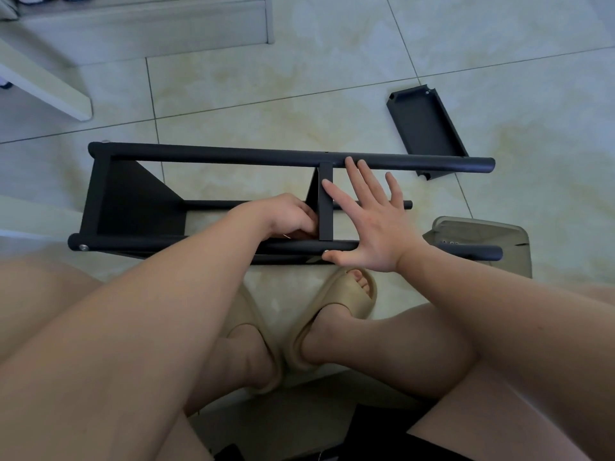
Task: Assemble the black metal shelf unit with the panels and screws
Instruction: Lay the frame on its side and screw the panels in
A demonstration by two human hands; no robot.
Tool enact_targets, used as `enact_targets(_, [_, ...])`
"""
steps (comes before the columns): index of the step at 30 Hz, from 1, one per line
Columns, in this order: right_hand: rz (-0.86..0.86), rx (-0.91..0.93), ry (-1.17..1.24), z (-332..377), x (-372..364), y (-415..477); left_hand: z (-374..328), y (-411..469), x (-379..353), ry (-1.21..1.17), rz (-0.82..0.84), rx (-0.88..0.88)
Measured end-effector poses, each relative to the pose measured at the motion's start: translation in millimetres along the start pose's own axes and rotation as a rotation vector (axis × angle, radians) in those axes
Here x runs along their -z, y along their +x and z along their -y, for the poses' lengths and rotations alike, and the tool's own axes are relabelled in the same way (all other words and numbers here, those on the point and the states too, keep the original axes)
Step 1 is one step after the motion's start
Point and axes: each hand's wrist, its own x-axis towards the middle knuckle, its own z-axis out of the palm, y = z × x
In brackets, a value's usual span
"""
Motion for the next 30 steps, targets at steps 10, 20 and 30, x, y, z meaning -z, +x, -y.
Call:
enact_targets(10, [-0.016,0.000,-0.004,1.0,0.3,-1.0,-0.7,1.3,1.2,-0.040,0.107,0.061])
enact_targets(20, [-0.046,0.006,-0.015,0.1,-2.5,-1.1,-1.5,0.7,2.1,-0.082,0.178,0.111])
enact_targets(30, [-0.025,-0.007,-0.008,2.4,1.1,-2.3,1.7,5.4,1.4,-0.023,0.139,0.070])
